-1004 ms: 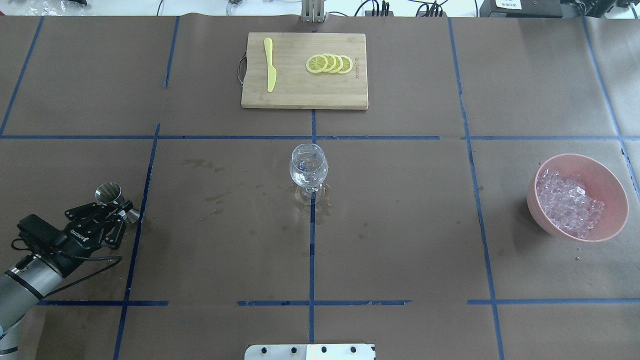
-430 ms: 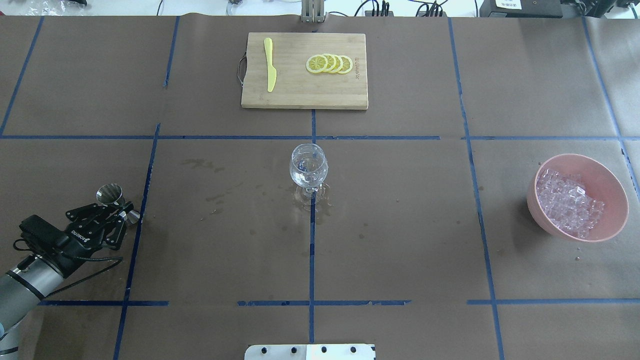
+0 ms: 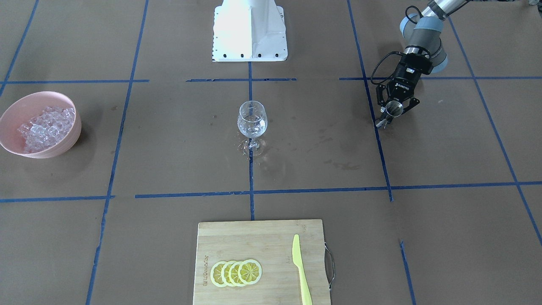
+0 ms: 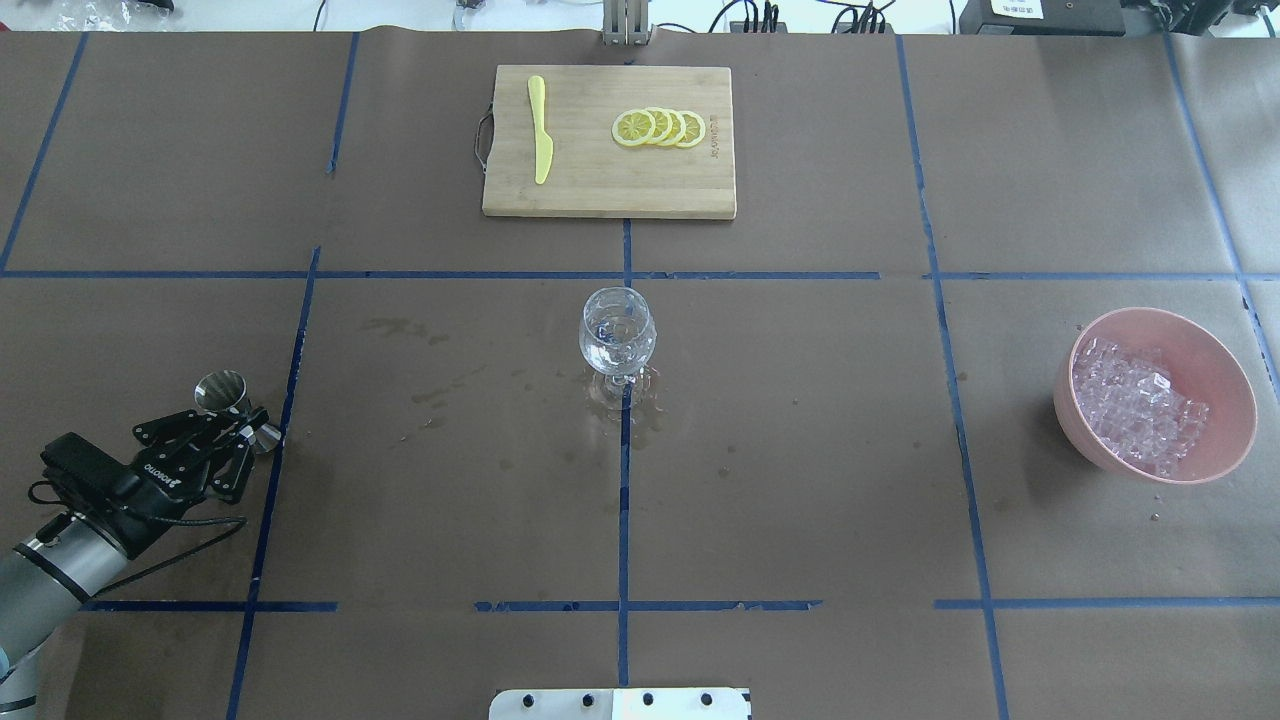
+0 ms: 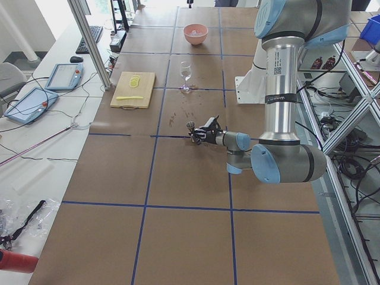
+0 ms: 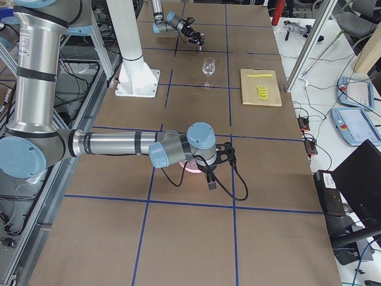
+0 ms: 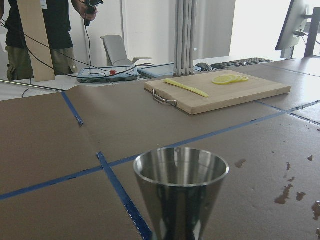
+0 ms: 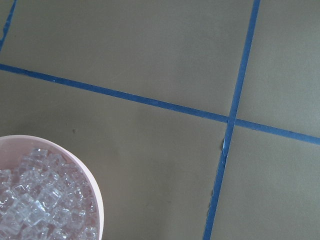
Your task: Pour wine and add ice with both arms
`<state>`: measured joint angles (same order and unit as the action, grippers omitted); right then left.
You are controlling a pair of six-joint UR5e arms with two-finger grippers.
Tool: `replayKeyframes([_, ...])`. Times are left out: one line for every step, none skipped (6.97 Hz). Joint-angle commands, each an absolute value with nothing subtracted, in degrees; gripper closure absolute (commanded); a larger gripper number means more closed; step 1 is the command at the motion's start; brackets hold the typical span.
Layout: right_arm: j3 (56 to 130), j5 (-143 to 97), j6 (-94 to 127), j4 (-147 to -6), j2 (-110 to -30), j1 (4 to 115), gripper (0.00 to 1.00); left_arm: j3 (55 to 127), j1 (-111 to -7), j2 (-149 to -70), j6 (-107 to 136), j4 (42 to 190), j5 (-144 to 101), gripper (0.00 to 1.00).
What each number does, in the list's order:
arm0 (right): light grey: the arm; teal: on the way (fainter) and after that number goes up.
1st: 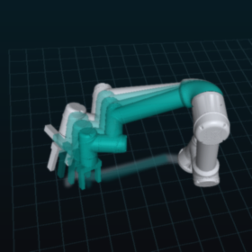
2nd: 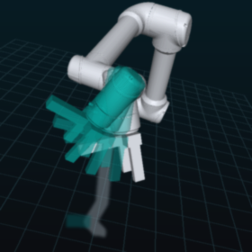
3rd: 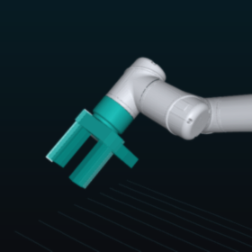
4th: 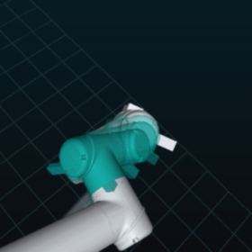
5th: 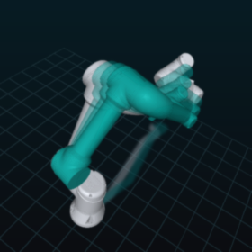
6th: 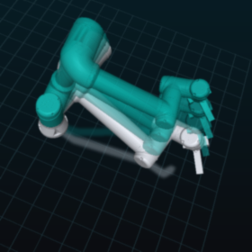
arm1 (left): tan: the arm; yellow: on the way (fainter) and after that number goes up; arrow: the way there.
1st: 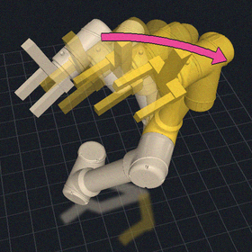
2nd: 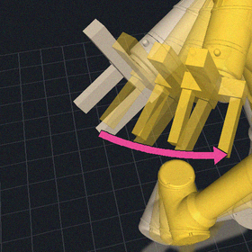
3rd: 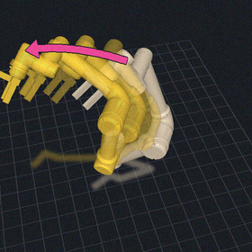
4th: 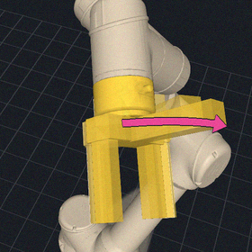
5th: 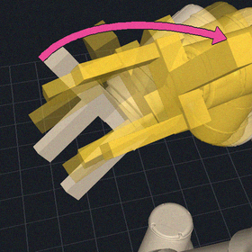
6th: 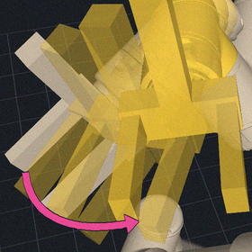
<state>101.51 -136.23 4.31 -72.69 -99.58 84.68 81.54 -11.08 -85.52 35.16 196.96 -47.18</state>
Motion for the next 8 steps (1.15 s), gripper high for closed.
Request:
replayKeyframes([101.5, -136.2, 4.3, -72.7, -99.5, 84.6, 0.0, 81.0, -10.9, -85.5, 35.2, 197.0, -47.1, 0.81])
replayKeyframes([101.5, -136.2, 4.3, -72.7, -99.5, 84.6, 0.0, 81.0, -10.8, -85.5, 35.2, 197.1, -47.1, 0.78])
replayKeyframes([101.6, -136.2, 4.3, -72.7, -99.5, 84.7, 0.0, 81.0, -10.7, -85.5, 35.2, 197.1, -47.2, 0.75])
replayKeyframes([101.6, -136.2, 4.3, -72.7, -99.5, 84.6, 0.0, 81.0, -10.7, -85.5, 35.2, 197.2, -47.1, 0.55])
replayKeyframes([101.6, -136.2, 4.3, -72.7, -99.5, 84.6, 0.0, 81.2, -10.7, -85.3, 35.2, 197.6, -47.1, 0.38])
replayKeyframes([101.6, -136.2, 4.3, -72.7, -99.6, 84.6, 0.0, 81.2, -10.7, -85.3, 35.4, 197.7, -47.0, 0.24])
replayKeyframes([101.6, -136.2, 4.3, -72.7, -99.5, 84.7, 0.0, 81.3, -10.7, -85.2, 35.4, 197.8, -47.0, 0.14])
replayKeyframes([101.6, -136.2, 4.3, -72.7, -99.5, 84.7, 0.0, 81.4, -10.8, -85.1, 35.4, 197.8, -47.0, 0.12])
